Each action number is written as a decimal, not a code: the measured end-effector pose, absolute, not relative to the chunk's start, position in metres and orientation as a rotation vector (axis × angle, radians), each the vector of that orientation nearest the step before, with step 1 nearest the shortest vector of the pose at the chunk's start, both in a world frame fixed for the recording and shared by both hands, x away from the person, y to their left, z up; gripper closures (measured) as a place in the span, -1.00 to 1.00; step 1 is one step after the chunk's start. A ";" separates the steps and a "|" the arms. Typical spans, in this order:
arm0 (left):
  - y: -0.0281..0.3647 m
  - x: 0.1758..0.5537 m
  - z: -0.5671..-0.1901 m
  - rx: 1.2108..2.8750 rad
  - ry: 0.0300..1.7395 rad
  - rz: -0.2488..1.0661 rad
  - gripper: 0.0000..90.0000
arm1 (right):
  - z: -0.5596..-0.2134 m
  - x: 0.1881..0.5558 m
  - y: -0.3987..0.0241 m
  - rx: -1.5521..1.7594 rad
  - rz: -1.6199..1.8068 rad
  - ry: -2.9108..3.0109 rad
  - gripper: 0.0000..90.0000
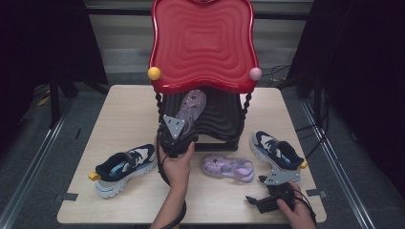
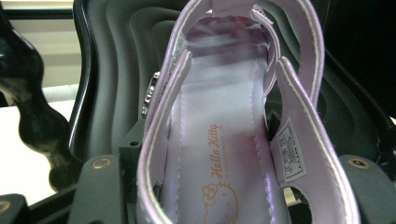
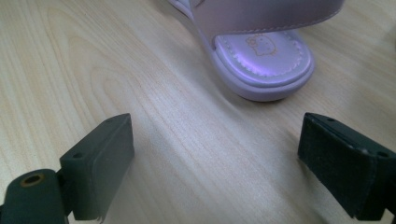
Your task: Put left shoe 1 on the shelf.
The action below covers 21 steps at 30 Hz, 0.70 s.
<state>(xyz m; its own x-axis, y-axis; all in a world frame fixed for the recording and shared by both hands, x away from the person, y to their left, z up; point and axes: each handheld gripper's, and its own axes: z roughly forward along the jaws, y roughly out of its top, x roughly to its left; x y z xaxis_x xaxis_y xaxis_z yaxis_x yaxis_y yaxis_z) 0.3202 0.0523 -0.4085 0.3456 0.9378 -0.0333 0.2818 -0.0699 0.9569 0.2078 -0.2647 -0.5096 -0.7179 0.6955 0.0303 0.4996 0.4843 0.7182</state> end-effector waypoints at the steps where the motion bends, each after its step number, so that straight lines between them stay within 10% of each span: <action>1: 0.052 0.321 -0.409 1.575 1.133 0.800 -0.16 | -0.510 0.208 -0.265 1.020 1.064 2.468 -0.77; 21: 0.042 0.337 -0.410 1.507 1.200 0.884 -0.16 | -0.510 0.208 -0.265 1.021 1.064 2.468 -0.77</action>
